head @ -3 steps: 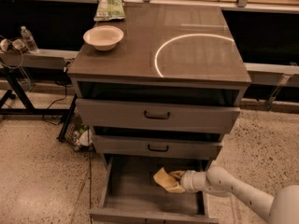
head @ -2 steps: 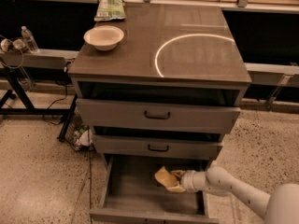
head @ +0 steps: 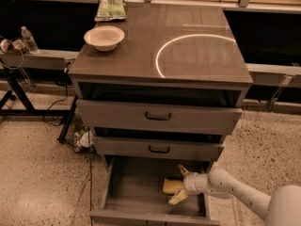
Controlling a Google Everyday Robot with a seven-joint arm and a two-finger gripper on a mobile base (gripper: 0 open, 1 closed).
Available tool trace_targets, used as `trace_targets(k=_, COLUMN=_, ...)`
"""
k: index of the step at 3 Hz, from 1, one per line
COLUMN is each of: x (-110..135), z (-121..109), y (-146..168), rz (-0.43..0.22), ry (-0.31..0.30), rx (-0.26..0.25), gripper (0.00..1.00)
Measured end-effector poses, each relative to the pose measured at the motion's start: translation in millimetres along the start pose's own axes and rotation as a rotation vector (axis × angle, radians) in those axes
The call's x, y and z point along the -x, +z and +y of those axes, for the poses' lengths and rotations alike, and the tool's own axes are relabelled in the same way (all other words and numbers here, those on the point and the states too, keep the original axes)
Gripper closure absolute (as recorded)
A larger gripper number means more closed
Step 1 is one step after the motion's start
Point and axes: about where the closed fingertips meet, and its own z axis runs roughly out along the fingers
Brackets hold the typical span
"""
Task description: Place sponge into bottom drawer
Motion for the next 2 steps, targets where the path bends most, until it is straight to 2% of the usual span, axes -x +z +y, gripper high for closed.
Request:
trace_targets(k=1, x=-0.9, z=0.0, y=-0.9, rz=0.0, ry=0.003, rx=-0.001, gripper=0.0)
trace_targets(k=2, x=-14.5, z=-6.5, y=-33.9, rz=0.021, ry=0.035, rx=-0.062, gripper=0.0)
